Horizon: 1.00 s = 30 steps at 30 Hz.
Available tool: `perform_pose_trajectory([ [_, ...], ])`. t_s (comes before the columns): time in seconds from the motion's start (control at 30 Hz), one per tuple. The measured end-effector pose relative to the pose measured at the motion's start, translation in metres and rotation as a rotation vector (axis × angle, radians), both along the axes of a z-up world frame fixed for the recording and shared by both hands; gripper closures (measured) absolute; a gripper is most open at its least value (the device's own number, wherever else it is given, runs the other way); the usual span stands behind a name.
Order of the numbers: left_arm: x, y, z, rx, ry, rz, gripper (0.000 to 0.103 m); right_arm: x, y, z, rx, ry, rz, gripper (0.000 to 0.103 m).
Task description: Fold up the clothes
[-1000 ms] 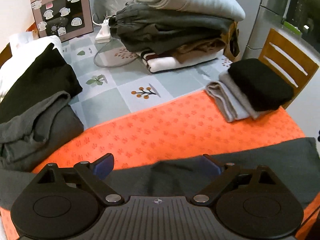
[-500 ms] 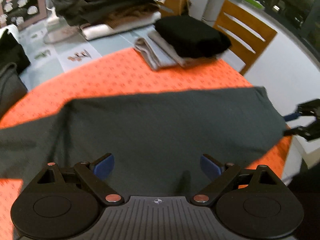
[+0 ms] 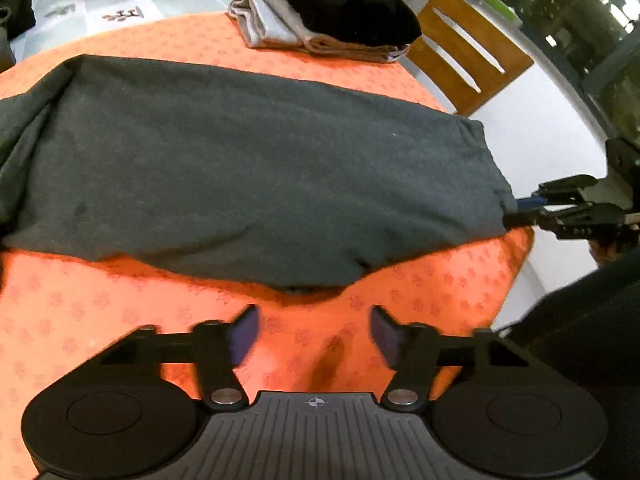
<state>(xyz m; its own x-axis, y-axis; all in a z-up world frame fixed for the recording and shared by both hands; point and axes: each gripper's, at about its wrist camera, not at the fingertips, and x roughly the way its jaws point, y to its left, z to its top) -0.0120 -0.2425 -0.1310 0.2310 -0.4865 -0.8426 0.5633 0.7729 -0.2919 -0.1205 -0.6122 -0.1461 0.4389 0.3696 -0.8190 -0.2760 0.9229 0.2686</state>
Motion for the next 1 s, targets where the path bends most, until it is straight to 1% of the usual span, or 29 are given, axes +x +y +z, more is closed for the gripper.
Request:
perform_pose_trajectory([
  [0.03, -0.004, -0.003, -0.003, -0.004, -0.013, 0.012, 0.053, -0.001, -0.001, 0.000, 0.002, 0.002, -0.004, 0.080],
  [0.07, -0.008, -0.007, -0.007, -0.007, -0.025, 0.024, 0.055, 0.000, -0.002, 0.002, 0.014, 0.006, -0.012, 0.090],
  [0.1, -0.010, -0.012, -0.008, 0.004, -0.052, 0.025, 0.059, 0.001, -0.005, 0.005, 0.029, 0.008, -0.017, 0.092],
  [0.17, -0.015, -0.021, -0.009, 0.029, -0.118, 0.018, 0.071, 0.002, -0.008, 0.014, 0.030, -0.012, -0.012, 0.094],
  [0.2, -0.018, -0.025, -0.008, 0.041, -0.159, 0.009, 0.089, 0.002, -0.009, 0.018, 0.031, -0.022, -0.010, 0.094],
  [0.23, -0.019, -0.026, -0.006, 0.047, -0.185, 0.000, 0.092, 0.003, -0.010, 0.023, 0.027, -0.030, -0.005, 0.095],
  [0.3, -0.022, -0.025, 0.001, 0.037, -0.209, 0.002, 0.094, 0.005, -0.015, 0.035, 0.017, -0.051, -0.005, 0.095],
  [0.37, -0.024, -0.020, 0.008, 0.030, -0.203, -0.009, 0.094, 0.007, -0.021, 0.045, 0.016, -0.066, -0.016, 0.095],
  [0.43, -0.026, -0.014, 0.013, 0.032, -0.185, -0.021, 0.094, 0.009, -0.028, 0.049, 0.044, -0.061, -0.025, 0.095],
  [0.47, -0.026, -0.011, 0.014, 0.035, -0.170, -0.027, 0.094, 0.010, -0.028, 0.046, 0.049, -0.049, -0.024, 0.095],
  [0.5, -0.026, -0.009, 0.012, 0.037, -0.145, -0.033, 0.100, 0.011, -0.028, 0.044, 0.053, -0.036, -0.023, 0.095],
  [0.57, -0.027, -0.009, 0.006, 0.066, -0.108, -0.047, 0.101, 0.011, -0.026, 0.030, 0.045, 0.004, -0.025, 0.095],
  [0.63, -0.031, -0.007, 0.000, 0.101, -0.093, -0.056, 0.101, 0.011, -0.024, 0.017, 0.037, 0.045, -0.027, 0.095],
  [0.7, -0.033, -0.004, 0.000, 0.114, -0.090, -0.066, 0.100, 0.007, -0.024, 0.012, 0.039, 0.055, -0.043, 0.092],
  [0.73, -0.034, -0.004, 0.001, 0.119, -0.094, -0.070, 0.100, 0.005, -0.024, 0.010, 0.041, 0.060, -0.051, 0.088],
  [0.8, -0.033, -0.003, 0.007, 0.125, -0.097, -0.077, 0.099, -0.001, -0.029, 0.012, 0.042, 0.060, -0.086, 0.080],
  [0.87, -0.033, -0.004, 0.013, 0.128, -0.108, -0.085, 0.098, -0.008, -0.039, 0.016, 0.055, 0.054, -0.140, 0.068],
  [0.93, -0.030, -0.007, 0.018, 0.127, -0.117, -0.096, 0.089, -0.013, -0.049, 0.016, 0.088, 0.058, -0.207, 0.064],
  [0.97, -0.029, -0.010, 0.019, 0.128, -0.123, -0.098, 0.087, -0.015, -0.054, 0.014, 0.123, 0.069, -0.249, 0.062],
  [1.0, -0.027, -0.012, 0.021, 0.129, -0.128, -0.101, 0.083, -0.018, -0.059, 0.011, 0.161, 0.084, -0.288, 0.061],
])
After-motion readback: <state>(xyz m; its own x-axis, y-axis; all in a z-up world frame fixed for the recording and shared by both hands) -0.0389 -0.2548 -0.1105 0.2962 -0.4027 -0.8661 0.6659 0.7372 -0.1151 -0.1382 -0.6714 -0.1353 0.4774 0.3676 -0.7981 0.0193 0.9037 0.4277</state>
